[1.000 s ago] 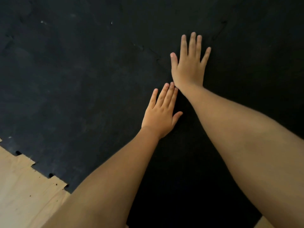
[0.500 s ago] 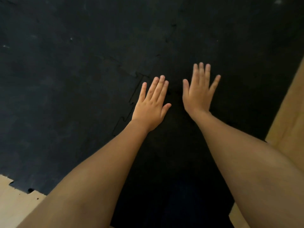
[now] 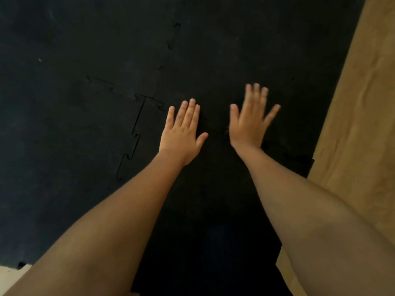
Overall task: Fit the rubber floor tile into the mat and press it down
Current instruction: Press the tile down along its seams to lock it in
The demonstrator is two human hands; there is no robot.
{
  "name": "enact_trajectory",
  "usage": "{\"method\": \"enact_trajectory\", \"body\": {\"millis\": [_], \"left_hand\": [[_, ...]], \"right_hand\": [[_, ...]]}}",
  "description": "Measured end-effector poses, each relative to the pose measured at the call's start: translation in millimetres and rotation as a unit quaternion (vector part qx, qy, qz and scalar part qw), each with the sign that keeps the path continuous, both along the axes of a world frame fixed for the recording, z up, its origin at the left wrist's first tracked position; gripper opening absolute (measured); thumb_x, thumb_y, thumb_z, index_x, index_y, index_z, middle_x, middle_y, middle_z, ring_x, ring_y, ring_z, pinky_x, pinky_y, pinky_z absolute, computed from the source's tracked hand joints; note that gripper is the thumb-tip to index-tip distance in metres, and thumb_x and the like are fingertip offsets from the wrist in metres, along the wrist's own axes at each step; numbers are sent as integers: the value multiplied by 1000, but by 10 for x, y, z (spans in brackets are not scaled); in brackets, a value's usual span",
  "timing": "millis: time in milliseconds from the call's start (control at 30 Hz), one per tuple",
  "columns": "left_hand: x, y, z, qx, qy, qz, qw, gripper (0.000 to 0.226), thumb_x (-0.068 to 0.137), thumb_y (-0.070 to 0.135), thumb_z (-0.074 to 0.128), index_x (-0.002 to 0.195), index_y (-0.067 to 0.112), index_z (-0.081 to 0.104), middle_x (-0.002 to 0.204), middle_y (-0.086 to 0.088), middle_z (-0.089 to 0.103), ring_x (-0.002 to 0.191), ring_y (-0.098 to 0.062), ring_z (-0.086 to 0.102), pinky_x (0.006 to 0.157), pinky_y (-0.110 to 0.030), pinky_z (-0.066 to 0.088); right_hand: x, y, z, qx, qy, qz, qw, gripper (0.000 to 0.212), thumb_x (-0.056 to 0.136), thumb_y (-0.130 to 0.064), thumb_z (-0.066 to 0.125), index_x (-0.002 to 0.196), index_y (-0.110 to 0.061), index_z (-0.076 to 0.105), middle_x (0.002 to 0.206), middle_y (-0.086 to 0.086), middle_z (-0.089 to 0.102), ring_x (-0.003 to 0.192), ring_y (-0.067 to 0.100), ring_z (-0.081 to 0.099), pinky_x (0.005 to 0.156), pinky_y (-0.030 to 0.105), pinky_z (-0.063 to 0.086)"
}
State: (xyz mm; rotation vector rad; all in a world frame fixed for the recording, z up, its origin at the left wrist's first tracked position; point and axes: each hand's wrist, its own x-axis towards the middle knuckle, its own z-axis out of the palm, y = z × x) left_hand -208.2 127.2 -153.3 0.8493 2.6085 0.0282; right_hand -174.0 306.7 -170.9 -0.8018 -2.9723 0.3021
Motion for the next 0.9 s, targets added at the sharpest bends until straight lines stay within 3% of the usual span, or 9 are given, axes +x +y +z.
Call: {"method": "enact_trajectory", "body": {"millis": [100,167,400,500,567,733,800,900], "left_hand": [[248,313,-2,62,-18,-69,996,75,95,57,14,150,15,-15,161,-5,-16,145,-20,-20,116,-46,-15],[409,516,-84,53,-43,-92,993,75,95,59,14,149,17,-17,161,-4,-19,145,-21,-22,115,-48,-16],[432,609,-102,8,-55,-86,995,78,93,61,13,149,17,-19,157,-4,-26,143,-23,-26,115,-49,-15],[496,712,2,41,-33,-120,991,76,94,57,16,149,16,-18,157,-5,-25,144,-22,-23,116,-48,-13],[676,803,-24,38,-41,-162,985,75,95,55,16,149,17,-18,159,-4,-23,144,-21,-24,117,-50,-12],[739,843,-219,12,-87,-172,981,75,93,58,16,145,23,-25,154,0,-32,140,-22,-32,110,-50,-23],[688,845,-180,5,-111,-180,977,77,94,58,21,143,25,-28,151,2,-35,138,-22,-34,107,-49,-25],[640,869,-113,-8,-137,-184,973,80,95,59,27,140,27,-31,149,3,-38,136,-21,-37,106,-48,-26]], "right_hand": [[545,454,-27,55,-55,-65,995,65,94,-48,22,151,-18,14,160,9,16,147,23,3,112,66,3],[745,624,-135,64,-93,-74,991,68,94,-51,20,152,-17,10,161,10,12,148,24,0,111,67,5],[750,697,-73,-5,-108,-37,993,71,93,-54,20,153,-20,-1,162,9,0,147,25,-7,113,62,-2],[962,734,57,-48,-92,-154,982,78,88,-63,17,151,-26,-13,162,8,-8,146,26,-12,112,64,-2],[1200,724,66,-91,-133,-254,954,92,79,-77,14,147,-27,-23,160,7,-16,145,25,-17,112,65,1],[1359,732,-3,-187,-257,-242,917,139,52,-93,47,127,-27,-50,147,0,-46,130,23,-44,108,56,-18],[1324,751,75,-207,-273,-231,910,151,42,-92,57,121,-27,-55,144,0,-50,129,24,-46,105,54,-19],[1309,745,164,-215,-286,-221,907,157,42,-88,64,126,-24,-52,143,2,-51,130,27,-44,108,57,-15]]}}
